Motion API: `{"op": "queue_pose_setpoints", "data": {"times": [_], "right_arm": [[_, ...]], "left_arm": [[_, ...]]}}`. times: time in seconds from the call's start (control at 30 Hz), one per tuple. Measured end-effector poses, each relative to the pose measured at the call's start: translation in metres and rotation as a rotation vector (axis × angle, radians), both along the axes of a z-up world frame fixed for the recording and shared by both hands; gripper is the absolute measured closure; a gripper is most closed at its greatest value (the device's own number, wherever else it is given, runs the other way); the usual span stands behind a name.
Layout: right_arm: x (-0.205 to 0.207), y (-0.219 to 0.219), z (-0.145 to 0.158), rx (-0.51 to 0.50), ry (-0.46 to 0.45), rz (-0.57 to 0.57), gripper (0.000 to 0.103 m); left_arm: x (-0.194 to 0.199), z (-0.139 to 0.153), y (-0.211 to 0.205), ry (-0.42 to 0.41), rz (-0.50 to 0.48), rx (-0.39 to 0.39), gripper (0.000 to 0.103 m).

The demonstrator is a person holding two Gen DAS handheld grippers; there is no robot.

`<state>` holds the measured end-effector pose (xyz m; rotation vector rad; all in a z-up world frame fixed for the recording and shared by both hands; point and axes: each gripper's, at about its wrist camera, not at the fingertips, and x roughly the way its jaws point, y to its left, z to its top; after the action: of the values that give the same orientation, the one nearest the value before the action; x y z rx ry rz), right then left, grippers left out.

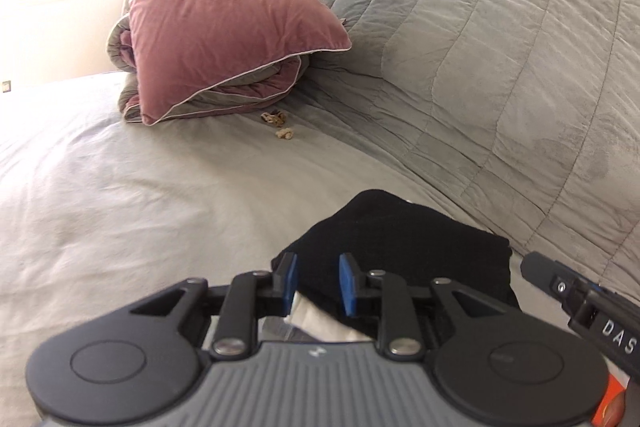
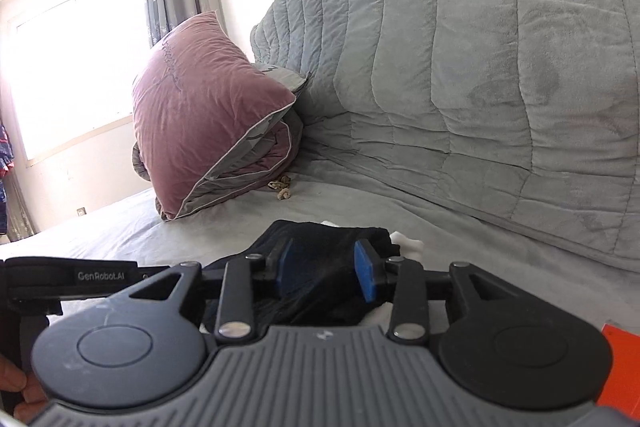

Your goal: Fold clothes

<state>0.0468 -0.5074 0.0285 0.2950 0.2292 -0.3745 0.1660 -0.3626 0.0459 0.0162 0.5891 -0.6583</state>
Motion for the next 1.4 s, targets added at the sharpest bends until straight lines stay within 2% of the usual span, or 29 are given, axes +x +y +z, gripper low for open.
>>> {"op": "queue_pose_setpoints", "data": {"times": [0.2,0.4,0.47,0.7,0.77,0.8,0.87,0.97,1.1,1.17,1.3,1.4], "right_arm": [[-0.036,0.038,0.036,0.011,0.0,0.051,0.056],[-0.06,0.092,0.062,0.003,-0.006,0.131,0.05],[-0.065,0.113,0.068,0.006,-0.005,0.166,0.048],[-0.075,0.181,0.08,0.009,0.003,0.271,0.04],[-0.077,0.2,0.078,0.021,0.011,0.298,0.036],[-0.078,0.208,0.077,0.029,0.017,0.312,0.035],[-0.077,0.223,0.072,0.029,0.031,0.34,0.03],[-0.074,0.243,0.061,0.013,0.055,0.376,0.025],[-0.069,0.266,0.038,-0.015,0.089,0.419,0.015],[-0.066,0.277,0.024,-0.031,0.104,0.443,0.005],[-0.059,0.293,0.005,-0.073,0.146,0.468,0.0],[-0.052,0.303,-0.001,-0.108,0.169,0.493,0.0]], "left_arm": [[-0.049,0.035,0.051,0.017,0.093,0.056,0.069],[-0.1,0.063,0.114,-0.011,0.194,0.108,0.052],[-0.113,0.067,0.138,-0.013,0.227,0.117,0.044],[-0.144,0.074,0.22,0.008,0.349,0.122,0.029],[-0.151,0.073,0.24,0.006,0.382,0.111,0.017],[-0.155,0.072,0.25,0.005,0.399,0.105,0.015],[-0.161,0.067,0.268,0.003,0.429,0.109,0.007],[-0.169,0.053,0.29,-0.001,0.47,0.139,0.001],[-0.166,0.017,0.312,0.044,0.513,0.165,0.001],[-0.165,-0.001,0.323,0.069,0.535,0.178,0.001],[-0.159,-0.039,0.343,0.119,0.581,0.204,0.001],[-0.144,-0.052,0.347,0.201,0.556,0.232,0.001]]}}
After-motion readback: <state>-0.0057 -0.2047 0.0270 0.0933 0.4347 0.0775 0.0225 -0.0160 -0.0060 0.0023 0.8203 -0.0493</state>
